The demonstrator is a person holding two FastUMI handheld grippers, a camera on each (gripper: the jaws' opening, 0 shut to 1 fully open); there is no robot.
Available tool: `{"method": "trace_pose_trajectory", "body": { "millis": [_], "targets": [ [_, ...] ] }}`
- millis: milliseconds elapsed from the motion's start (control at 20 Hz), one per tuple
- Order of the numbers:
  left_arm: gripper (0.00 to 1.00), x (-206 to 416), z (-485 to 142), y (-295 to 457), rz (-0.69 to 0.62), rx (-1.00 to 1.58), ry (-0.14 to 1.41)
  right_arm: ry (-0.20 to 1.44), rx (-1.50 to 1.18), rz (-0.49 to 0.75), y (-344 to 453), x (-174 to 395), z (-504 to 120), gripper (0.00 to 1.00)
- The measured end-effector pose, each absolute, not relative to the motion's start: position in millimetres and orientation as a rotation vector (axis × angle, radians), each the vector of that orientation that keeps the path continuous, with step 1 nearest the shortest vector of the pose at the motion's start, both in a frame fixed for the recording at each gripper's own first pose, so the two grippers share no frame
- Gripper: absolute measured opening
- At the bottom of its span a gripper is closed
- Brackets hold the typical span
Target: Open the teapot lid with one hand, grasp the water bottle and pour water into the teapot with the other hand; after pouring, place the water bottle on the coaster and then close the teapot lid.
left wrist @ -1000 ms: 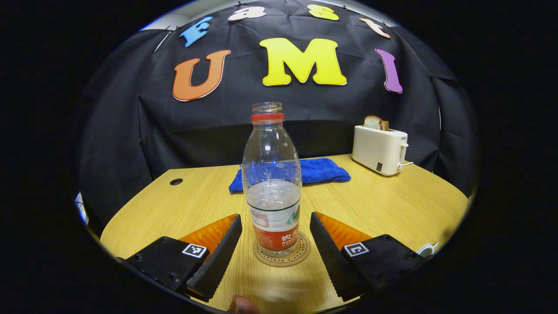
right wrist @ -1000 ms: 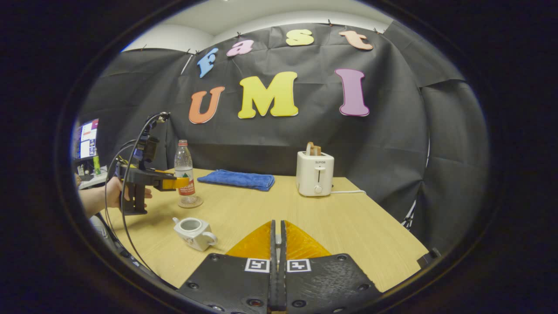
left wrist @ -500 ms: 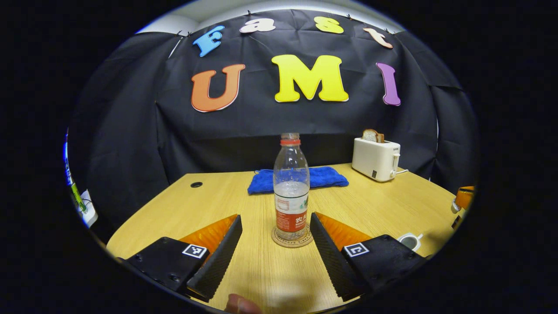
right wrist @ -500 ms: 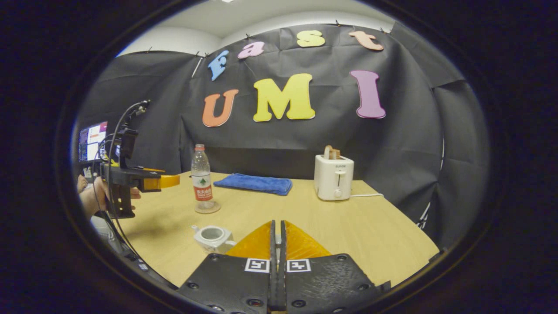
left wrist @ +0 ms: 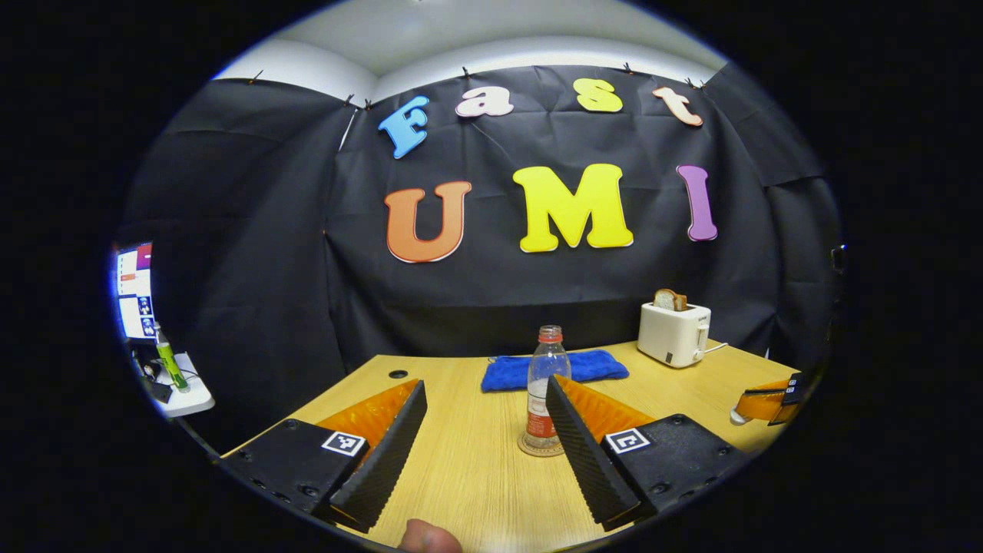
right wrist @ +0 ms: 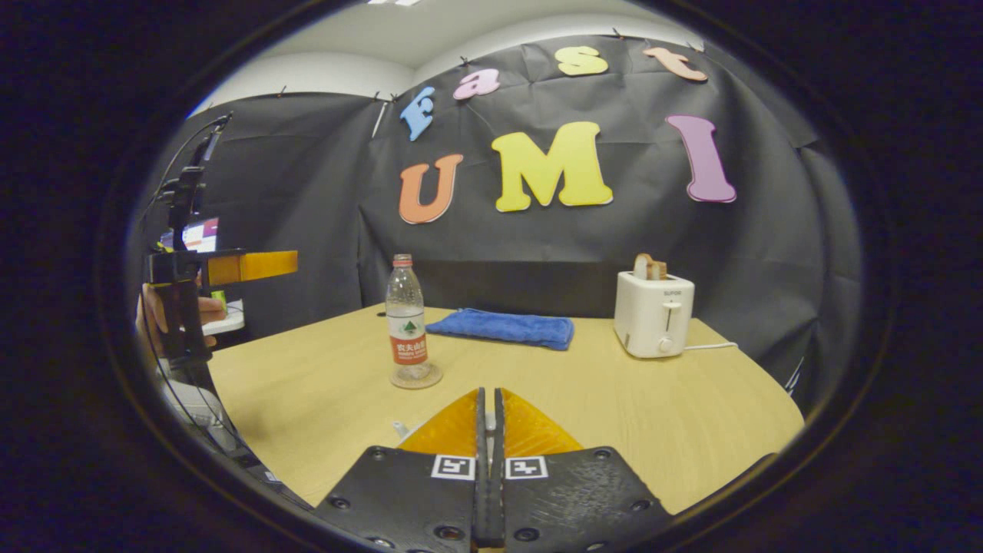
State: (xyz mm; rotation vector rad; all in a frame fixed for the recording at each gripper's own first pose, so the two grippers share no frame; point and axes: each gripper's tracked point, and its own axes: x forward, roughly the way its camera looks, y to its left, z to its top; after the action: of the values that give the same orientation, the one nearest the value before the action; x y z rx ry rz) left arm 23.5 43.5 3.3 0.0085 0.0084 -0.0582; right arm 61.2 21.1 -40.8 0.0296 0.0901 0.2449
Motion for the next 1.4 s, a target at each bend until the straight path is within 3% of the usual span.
{"method": "trace_pose_trajectory", "body": {
  "millis": [400,1150,1250,1300,1350,1400],
  "targets": [
    [0.97,10.1,18.7,65.2,0.029,-0.033,-0.057,0.115,-0.023,0.352,71.1,78.8,-61.0,0.00],
    [0.98,8.9,25.6,49.5,-0.004,-0.005,-0.055,0.126,-0.033,0.317,67.8,84.8,-84.0,0.00],
    [0.97,10.8,29.4,44.2,-0.018,0.002,-0.047,0.123,-0.036,0.305,68.1,85.6,-84.6,0.05],
    [0.97,12.2,32.9,41.7,-0.023,0.010,-0.039,0.123,-0.028,0.306,65.8,84.9,-84.4,0.14],
    [0.97,15.0,37.8,40.1,-0.027,0.019,-0.030,0.127,-0.009,0.313,66.0,83.3,-83.4,0.27],
    [0.97,14.6,44.2,38.7,-0.029,0.024,-0.025,0.122,0.015,0.307,62.1,81.3,-77.6,0.50]
  ]
}}
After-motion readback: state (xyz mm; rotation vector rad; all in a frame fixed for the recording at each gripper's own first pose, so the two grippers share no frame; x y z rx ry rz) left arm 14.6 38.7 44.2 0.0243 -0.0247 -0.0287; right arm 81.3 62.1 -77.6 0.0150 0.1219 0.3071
